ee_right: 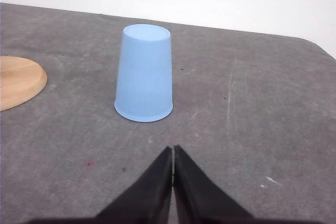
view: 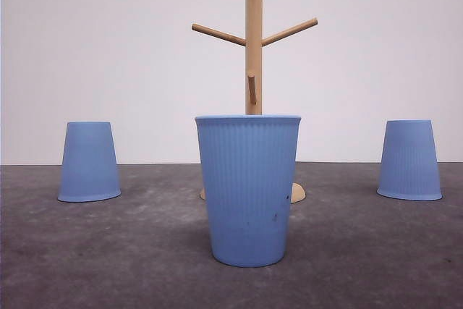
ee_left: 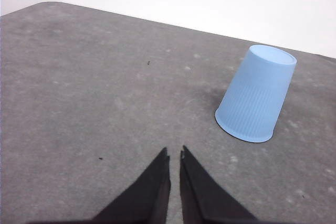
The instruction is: Place three cups
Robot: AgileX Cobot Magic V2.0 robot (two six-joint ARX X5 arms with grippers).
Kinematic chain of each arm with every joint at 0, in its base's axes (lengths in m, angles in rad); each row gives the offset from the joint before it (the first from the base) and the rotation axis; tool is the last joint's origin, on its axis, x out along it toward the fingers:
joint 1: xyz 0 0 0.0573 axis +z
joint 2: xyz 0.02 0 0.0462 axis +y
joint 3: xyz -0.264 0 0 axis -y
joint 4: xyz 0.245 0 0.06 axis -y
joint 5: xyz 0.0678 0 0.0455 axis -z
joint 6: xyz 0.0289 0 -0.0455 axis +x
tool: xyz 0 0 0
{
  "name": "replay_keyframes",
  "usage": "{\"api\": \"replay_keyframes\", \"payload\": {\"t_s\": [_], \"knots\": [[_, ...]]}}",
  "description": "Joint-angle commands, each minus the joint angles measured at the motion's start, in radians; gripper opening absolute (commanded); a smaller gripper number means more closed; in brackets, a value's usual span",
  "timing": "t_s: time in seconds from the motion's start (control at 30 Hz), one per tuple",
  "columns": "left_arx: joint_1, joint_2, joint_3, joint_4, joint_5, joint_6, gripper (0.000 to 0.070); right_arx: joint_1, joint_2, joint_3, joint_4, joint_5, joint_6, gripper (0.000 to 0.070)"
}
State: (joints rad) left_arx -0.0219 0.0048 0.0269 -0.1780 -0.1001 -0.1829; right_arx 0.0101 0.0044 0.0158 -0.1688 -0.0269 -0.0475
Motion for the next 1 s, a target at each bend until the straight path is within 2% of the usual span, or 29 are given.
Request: {"api": "replay_keyframes", "payload": {"t_s": [0.0, 0.97], "knots": [[-0.001, -0.002, -0.014, -0.002, -0.001, 0.01, 0.0016, -0.001, -0.001, -0.004, 0.012, 0.002, 0.011, 0.0001], [-0.001, -0.002, -0.014, -0.002, -0.001, 0.01, 0.0016, -0.001, -0.001, -0.004, 0.012, 0.002, 0.011, 0.0001]]}}
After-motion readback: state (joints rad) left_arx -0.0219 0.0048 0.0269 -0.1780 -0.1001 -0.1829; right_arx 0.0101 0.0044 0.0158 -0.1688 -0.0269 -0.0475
